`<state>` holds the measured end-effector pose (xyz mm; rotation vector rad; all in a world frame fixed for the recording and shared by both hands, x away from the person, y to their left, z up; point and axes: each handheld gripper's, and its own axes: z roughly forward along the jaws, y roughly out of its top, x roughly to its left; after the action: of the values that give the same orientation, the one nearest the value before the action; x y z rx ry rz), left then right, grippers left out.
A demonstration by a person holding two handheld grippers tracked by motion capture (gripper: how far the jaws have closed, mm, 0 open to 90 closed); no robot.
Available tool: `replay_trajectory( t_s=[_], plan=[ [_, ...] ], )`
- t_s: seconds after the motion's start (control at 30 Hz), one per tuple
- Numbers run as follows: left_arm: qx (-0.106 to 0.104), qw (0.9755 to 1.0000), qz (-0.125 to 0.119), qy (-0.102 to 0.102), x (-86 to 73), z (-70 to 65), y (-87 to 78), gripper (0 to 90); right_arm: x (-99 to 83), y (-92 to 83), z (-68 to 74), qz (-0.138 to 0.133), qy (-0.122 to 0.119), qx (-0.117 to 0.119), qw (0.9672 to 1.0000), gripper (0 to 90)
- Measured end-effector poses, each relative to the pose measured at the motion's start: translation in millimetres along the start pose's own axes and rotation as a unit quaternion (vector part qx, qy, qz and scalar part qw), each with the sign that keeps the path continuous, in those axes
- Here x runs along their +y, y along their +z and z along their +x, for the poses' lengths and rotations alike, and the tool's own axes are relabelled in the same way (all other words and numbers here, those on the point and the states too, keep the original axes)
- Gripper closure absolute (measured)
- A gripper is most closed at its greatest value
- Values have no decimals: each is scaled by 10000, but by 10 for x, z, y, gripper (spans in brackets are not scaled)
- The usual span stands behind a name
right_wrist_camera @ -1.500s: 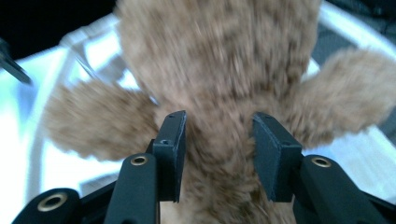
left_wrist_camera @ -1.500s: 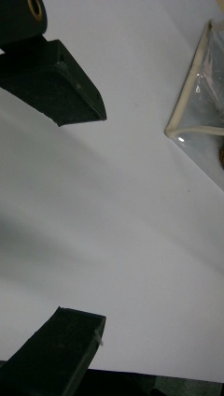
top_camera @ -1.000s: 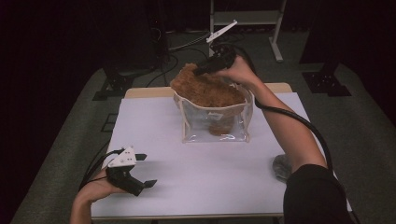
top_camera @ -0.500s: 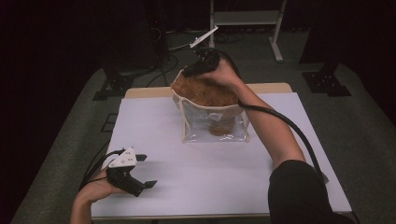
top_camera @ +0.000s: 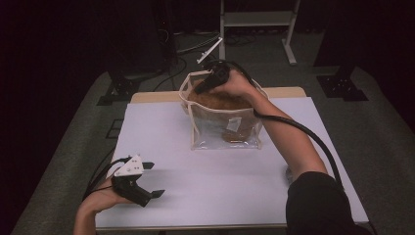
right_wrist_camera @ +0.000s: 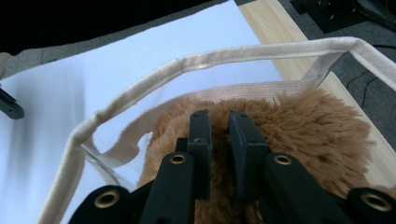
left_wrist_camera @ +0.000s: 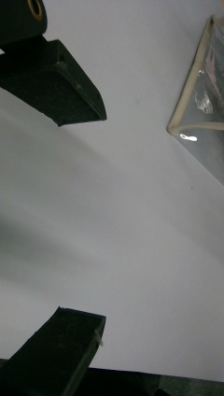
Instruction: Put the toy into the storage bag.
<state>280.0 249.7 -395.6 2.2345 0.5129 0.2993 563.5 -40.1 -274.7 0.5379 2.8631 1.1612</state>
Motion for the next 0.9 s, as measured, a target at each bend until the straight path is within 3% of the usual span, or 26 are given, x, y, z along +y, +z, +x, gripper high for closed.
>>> replay_trajectory(
  t_s=[0.13,0.37,0.7,0.77,0.9],
  plan=[
    [-1,10000,2,40,20,-13,-3,33,26,-80,47,-107,-31,-100,9999,712],
    [18,10000,-23,54,33,-17,-5,33,28,-288,132,-231,-59,-94,9997,670],
    [0,10000,-51,83,39,-2,-6,33,-287,-724,222,-398,17,-142,9991,611],
    [-16,10000,-46,84,27,-5,-5,33,-429,-874,236,-452,60,-195,9988,593],
    [12,10000,-82,49,22,3,-13,33,-534,-997,257,-484,81,-231,9985,578]
  ],
)
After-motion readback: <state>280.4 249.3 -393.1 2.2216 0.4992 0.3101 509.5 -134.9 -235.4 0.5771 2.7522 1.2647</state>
